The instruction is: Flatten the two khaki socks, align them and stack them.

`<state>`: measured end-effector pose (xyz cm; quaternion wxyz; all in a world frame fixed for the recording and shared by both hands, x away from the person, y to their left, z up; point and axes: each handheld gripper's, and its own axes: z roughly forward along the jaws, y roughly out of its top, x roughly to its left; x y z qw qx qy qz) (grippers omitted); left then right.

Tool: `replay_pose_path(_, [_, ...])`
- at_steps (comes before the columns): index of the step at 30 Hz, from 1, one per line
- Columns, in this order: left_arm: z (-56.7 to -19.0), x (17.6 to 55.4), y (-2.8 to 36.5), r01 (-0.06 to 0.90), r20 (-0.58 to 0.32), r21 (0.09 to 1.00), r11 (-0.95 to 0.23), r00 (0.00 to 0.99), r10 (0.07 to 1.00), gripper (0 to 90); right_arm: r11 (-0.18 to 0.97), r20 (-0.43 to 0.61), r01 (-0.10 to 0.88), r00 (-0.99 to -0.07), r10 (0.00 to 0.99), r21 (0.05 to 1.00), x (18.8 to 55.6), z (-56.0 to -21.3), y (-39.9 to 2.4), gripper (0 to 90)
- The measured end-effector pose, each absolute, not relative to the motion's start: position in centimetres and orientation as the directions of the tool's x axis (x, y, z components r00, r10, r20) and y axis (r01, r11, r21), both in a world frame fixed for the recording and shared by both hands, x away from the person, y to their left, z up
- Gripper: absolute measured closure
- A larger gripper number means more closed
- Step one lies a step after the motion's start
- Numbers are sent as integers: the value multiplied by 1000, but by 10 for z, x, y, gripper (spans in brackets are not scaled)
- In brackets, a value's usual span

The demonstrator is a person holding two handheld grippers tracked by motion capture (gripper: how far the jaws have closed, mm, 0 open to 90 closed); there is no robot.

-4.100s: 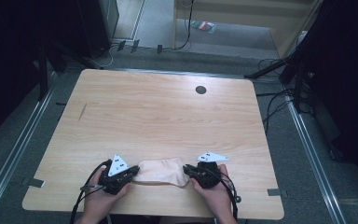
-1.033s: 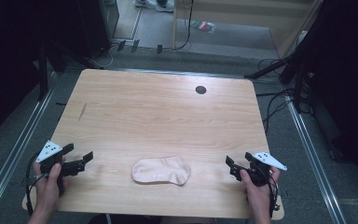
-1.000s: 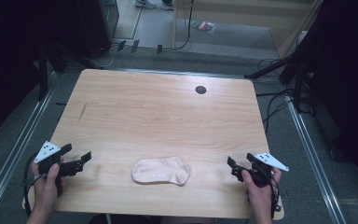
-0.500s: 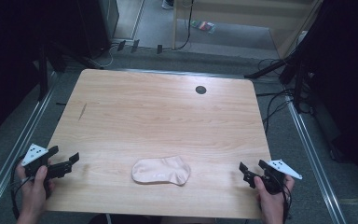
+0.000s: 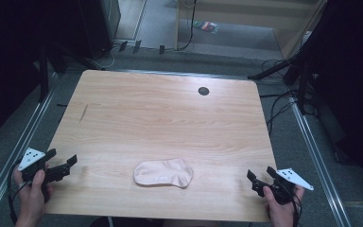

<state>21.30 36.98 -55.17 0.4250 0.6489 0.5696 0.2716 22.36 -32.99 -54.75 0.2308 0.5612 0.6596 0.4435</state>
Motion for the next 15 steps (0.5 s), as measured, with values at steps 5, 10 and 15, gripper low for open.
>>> replay_pose_path(5, [-552, 214, 371, 519, -144, 855, 15, 208, 967, 128, -36, 205, 538, -257, 944, 842, 224, -548, -332, 139])
replay_pose_path(10, [-552, 214, 371, 516, -140, 857, 1, 231, 963, 124, -34, 206, 543, -259, 944, 839, 225, -548, -332, 139])
replay_pose_path(15, [-552, 215, 371, 527, -143, 850, 0, 232, 962, 124, -33, 207, 544, -262, 942, 839, 225, -548, -331, 138])
